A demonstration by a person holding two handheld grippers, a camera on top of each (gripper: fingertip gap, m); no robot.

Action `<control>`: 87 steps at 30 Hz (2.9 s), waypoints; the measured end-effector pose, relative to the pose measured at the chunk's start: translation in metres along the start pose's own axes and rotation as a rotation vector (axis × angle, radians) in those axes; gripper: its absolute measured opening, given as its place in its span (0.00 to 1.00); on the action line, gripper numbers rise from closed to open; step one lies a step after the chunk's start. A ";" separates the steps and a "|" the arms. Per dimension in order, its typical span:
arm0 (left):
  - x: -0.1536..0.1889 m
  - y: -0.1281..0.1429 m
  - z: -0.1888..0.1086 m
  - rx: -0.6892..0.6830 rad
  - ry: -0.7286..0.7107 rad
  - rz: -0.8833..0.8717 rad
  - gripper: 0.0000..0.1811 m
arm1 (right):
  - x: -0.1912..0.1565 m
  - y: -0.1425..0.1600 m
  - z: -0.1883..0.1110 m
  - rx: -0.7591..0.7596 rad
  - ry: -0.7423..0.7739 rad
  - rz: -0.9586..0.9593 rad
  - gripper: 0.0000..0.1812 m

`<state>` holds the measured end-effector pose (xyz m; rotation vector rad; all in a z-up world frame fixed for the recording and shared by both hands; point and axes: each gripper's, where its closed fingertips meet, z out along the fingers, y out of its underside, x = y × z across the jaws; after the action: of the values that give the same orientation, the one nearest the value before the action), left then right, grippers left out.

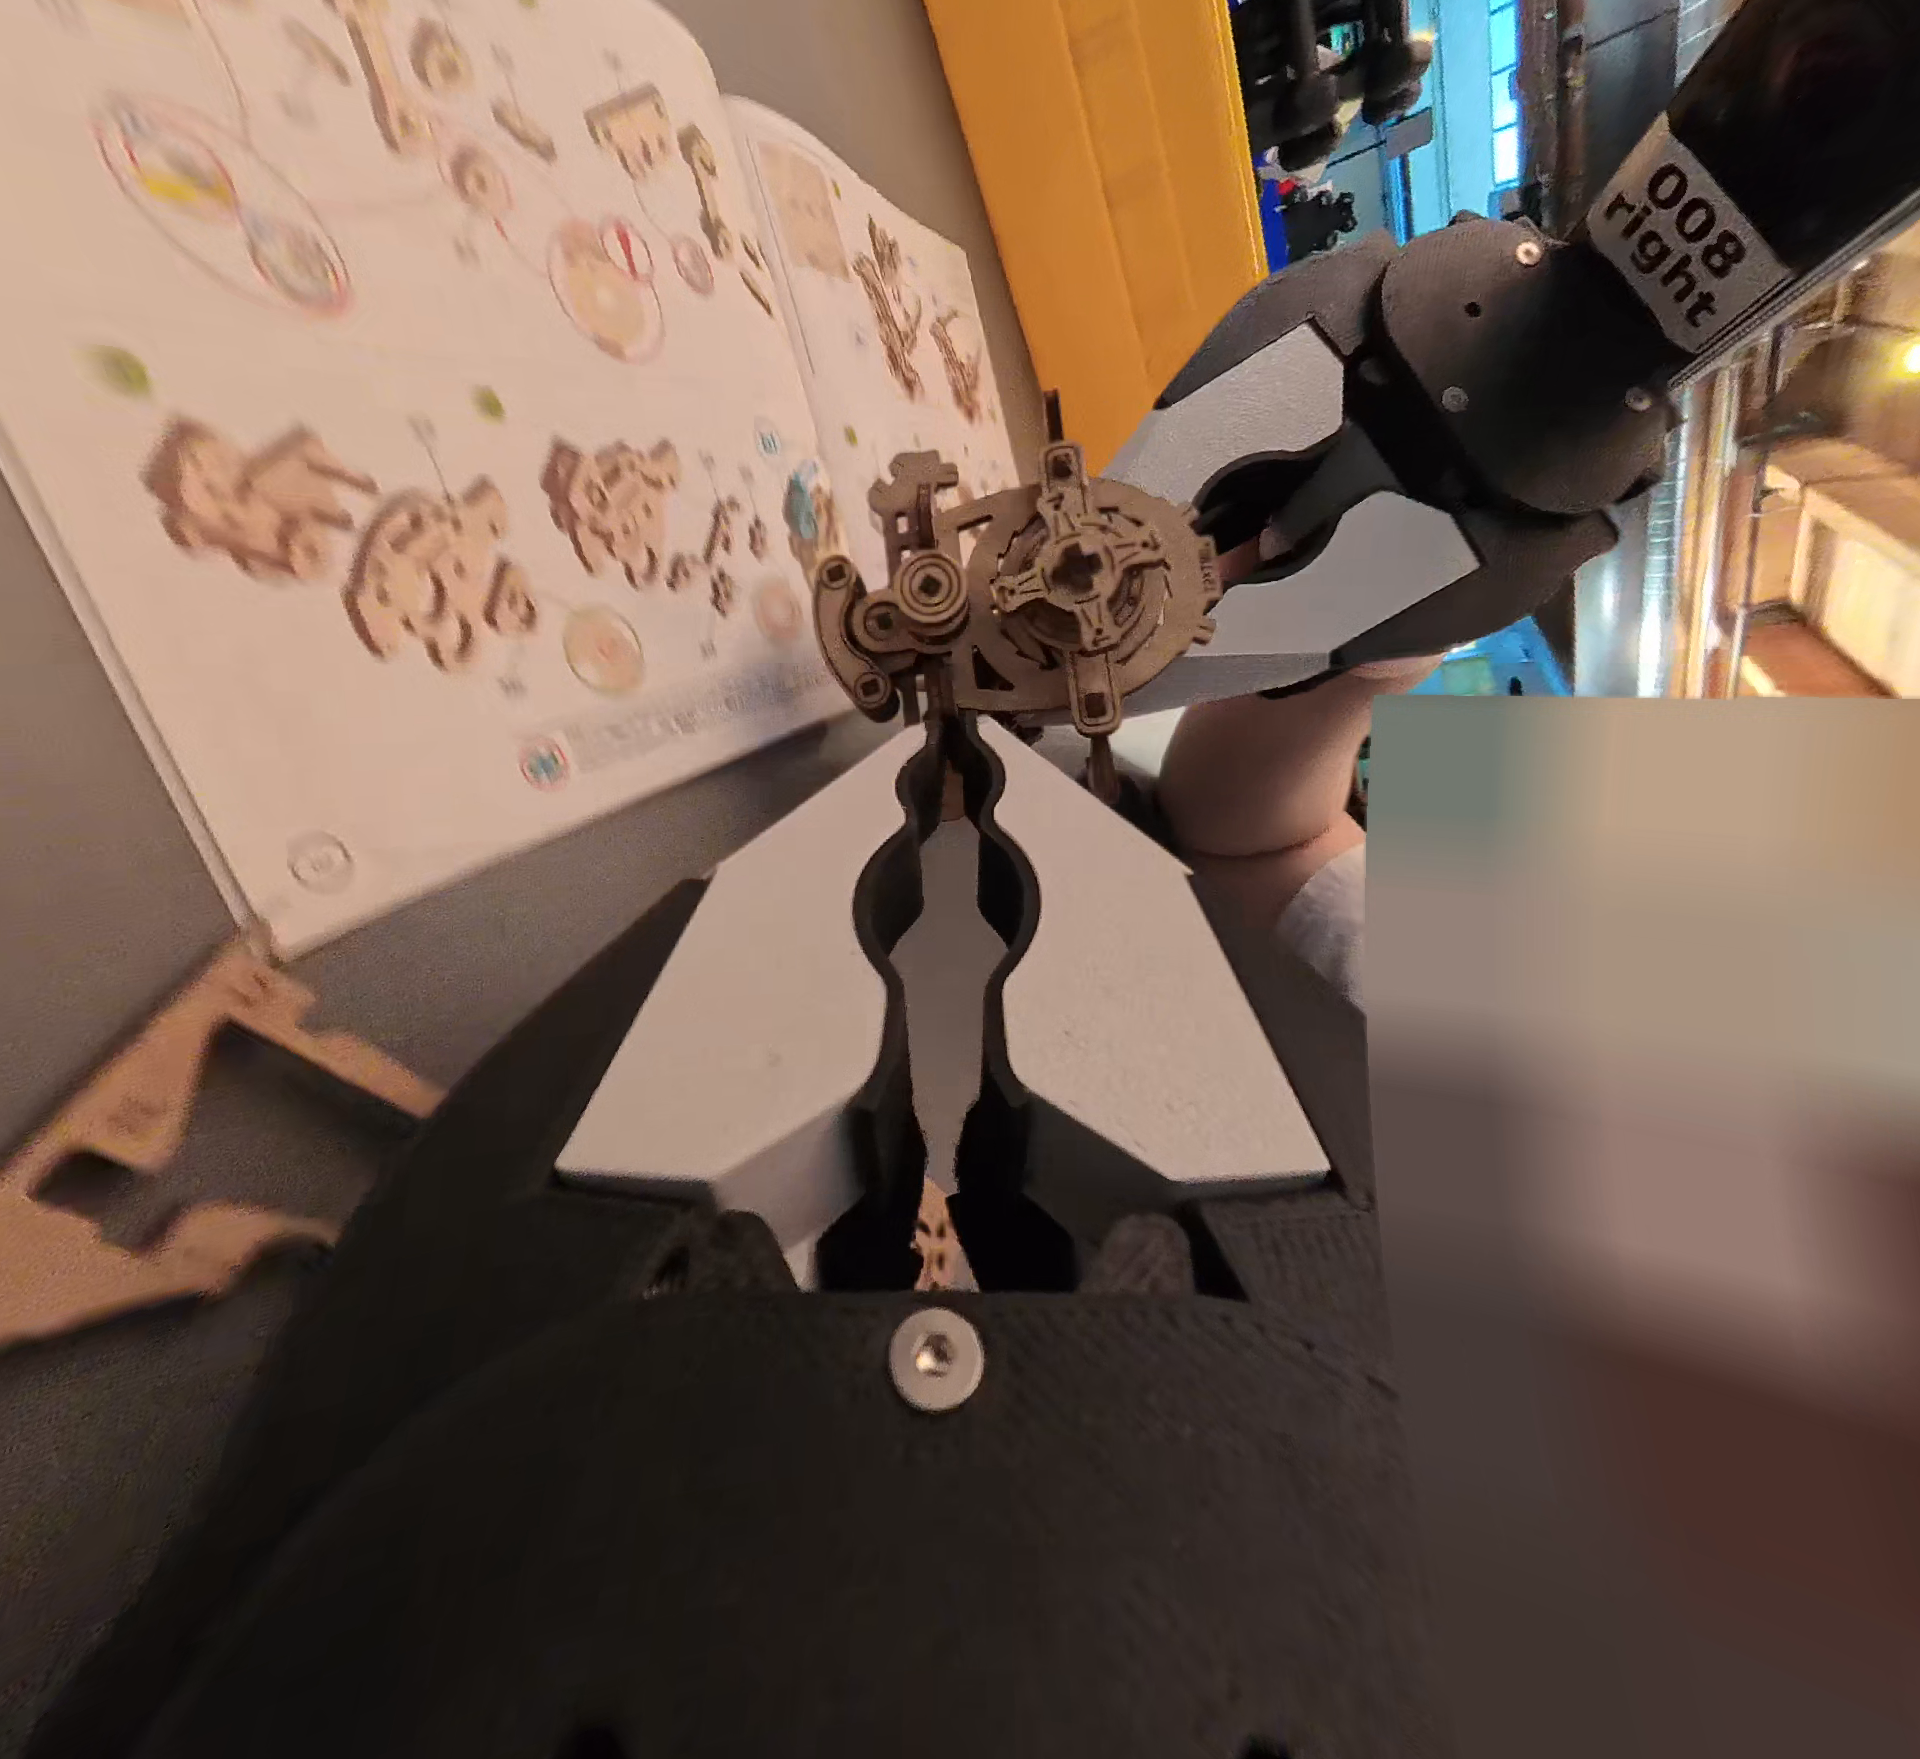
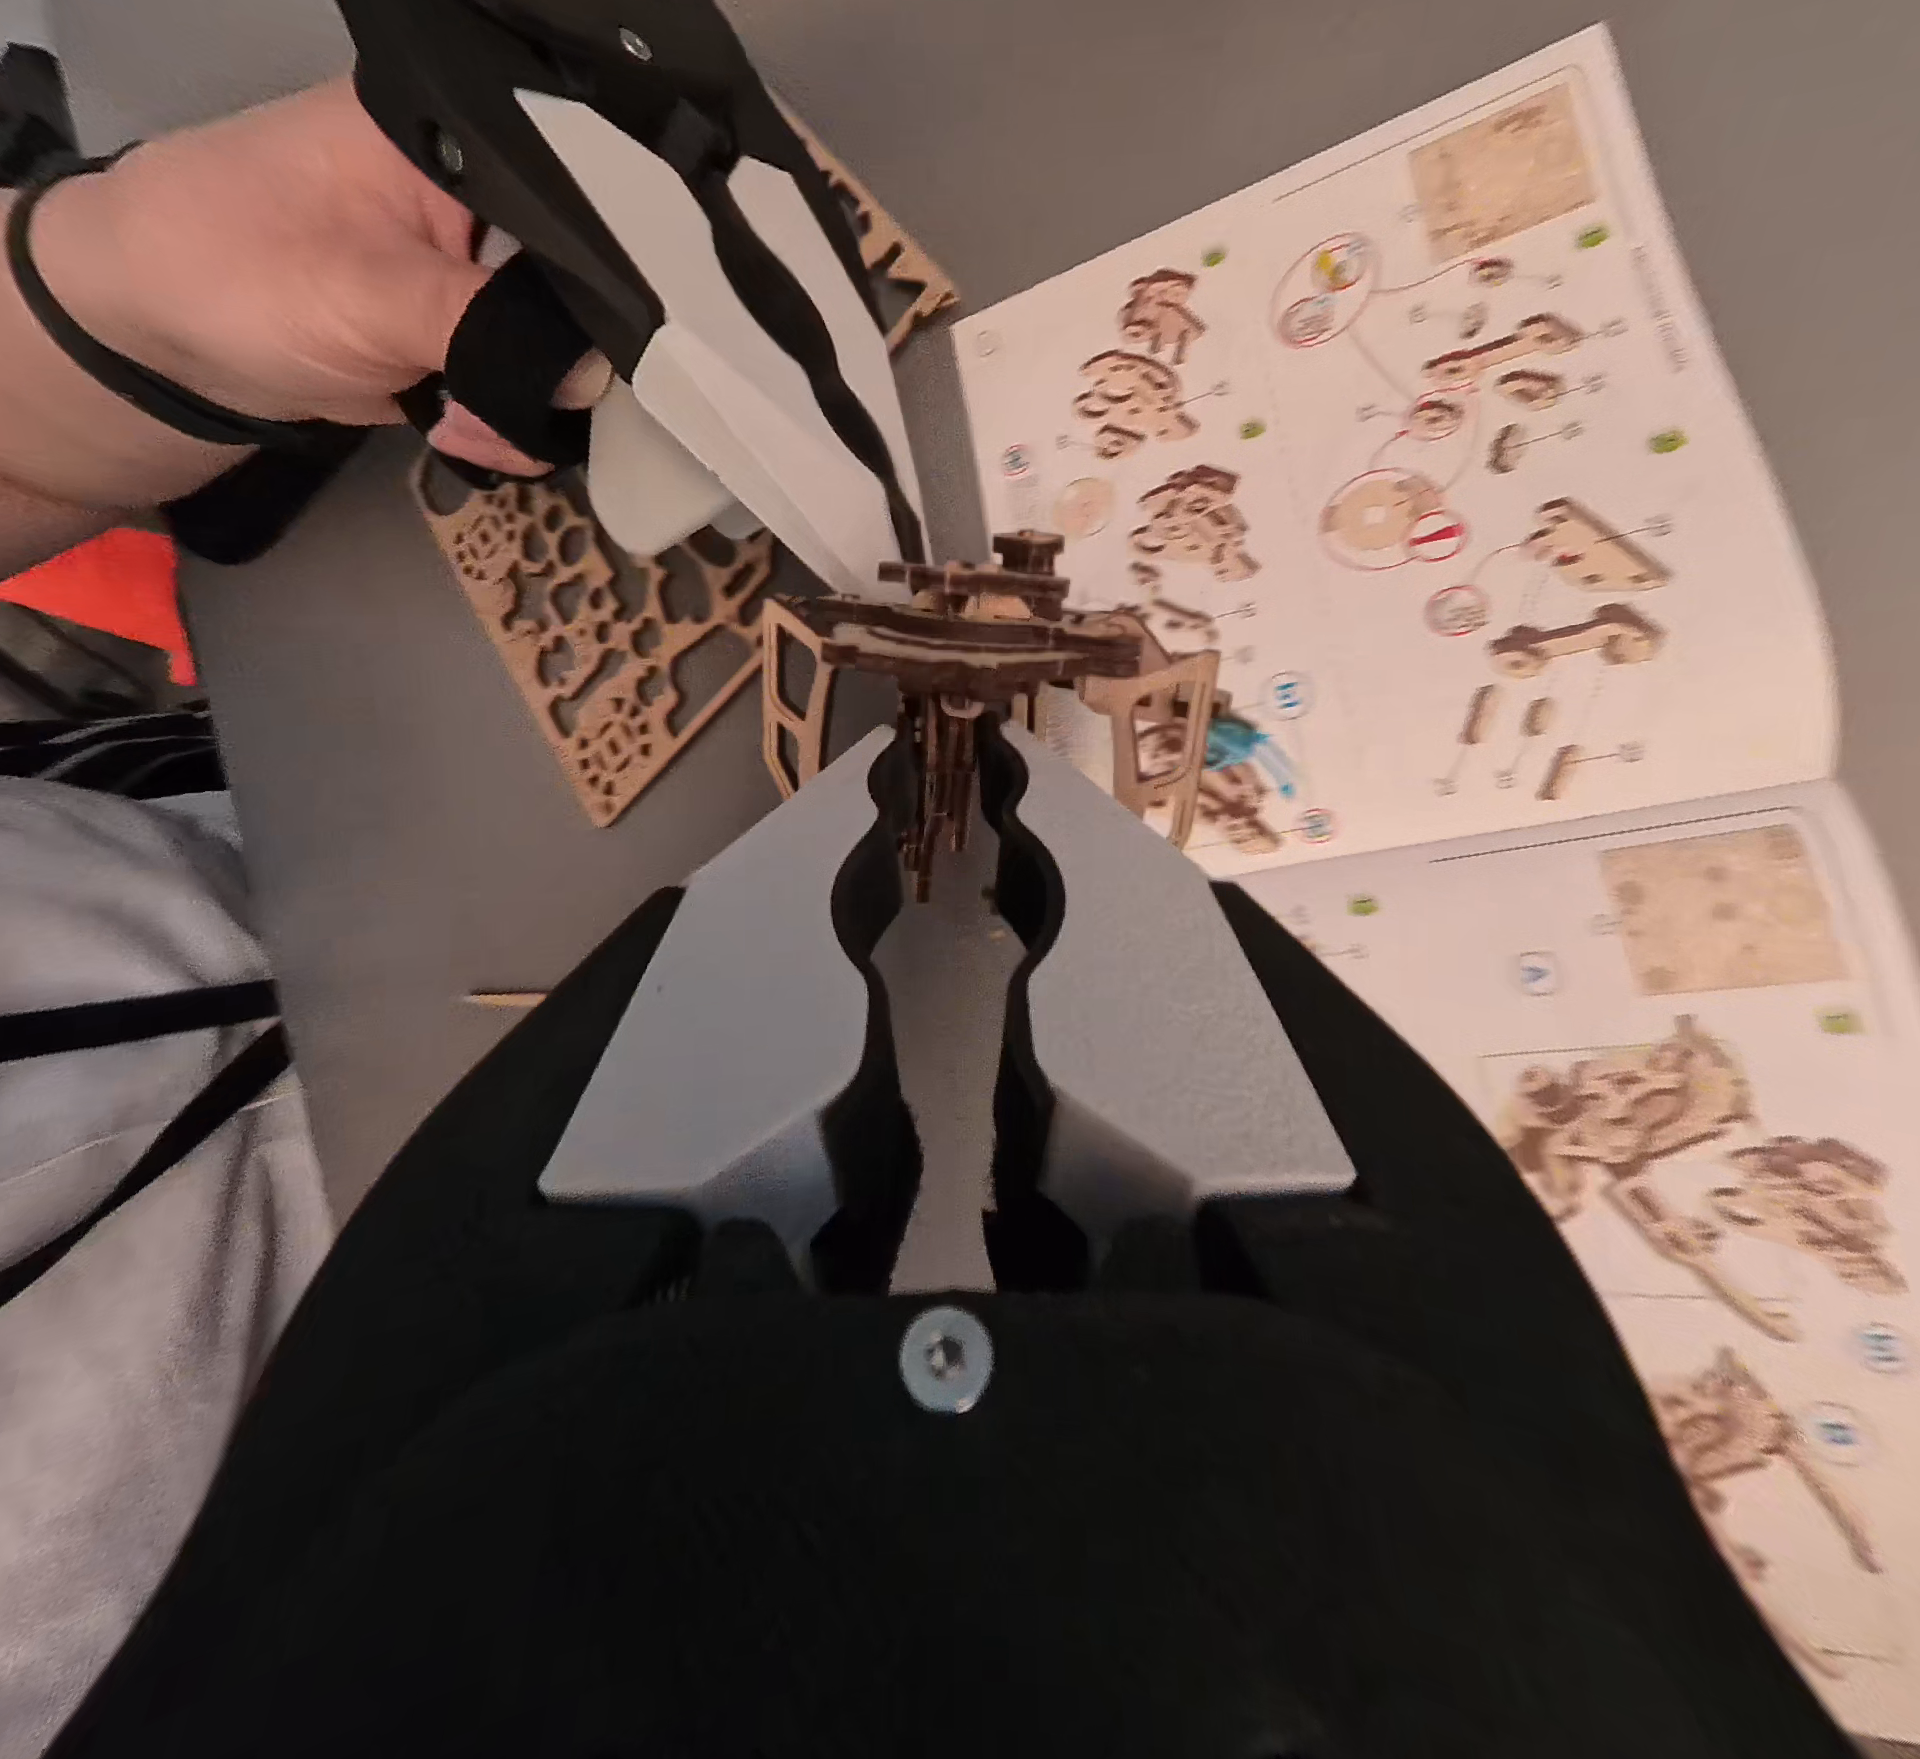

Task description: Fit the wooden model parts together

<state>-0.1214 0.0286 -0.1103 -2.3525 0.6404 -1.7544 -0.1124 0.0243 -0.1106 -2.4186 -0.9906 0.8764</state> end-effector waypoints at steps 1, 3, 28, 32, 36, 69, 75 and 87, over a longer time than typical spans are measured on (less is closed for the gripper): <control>0.002 0.006 -0.002 -0.006 0.004 -0.012 0.00 | -0.006 0.002 0.001 -0.006 -0.007 0.009 0.06; 0.004 0.023 -0.003 -0.023 -0.006 -0.046 0.00 | -0.018 0.011 0.006 -0.027 -0.005 0.024 0.06; -0.002 0.079 -0.004 -0.310 -0.031 0.065 0.04 | -0.049 0.051 0.023 0.021 0.009 0.258 0.06; 0.000 0.079 0.001 -0.284 -0.007 0.081 0.02 | -0.048 0.050 0.024 0.012 0.026 0.246 0.06; 0.000 0.076 0.004 -0.252 -0.002 0.111 0.02 | -0.048 0.049 0.025 0.010 0.014 0.248 0.06; 0.014 0.075 0.000 -0.263 0.204 -0.142 0.00 | -0.048 0.044 0.012 -0.198 0.261 -0.121 0.06; 0.013 0.073 -0.001 -0.242 0.195 -0.163 0.00 | -0.046 0.040 0.013 -0.243 0.290 -0.171 0.06; 0.017 0.066 -0.005 -0.212 0.258 -0.213 0.00 | -0.044 0.030 0.008 -0.040 0.223 -0.110 0.07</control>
<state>-0.1386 -0.0367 -0.1172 -2.4291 0.6602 -2.2096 -0.1275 -0.0275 -0.1151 -2.4046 -1.0512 0.5401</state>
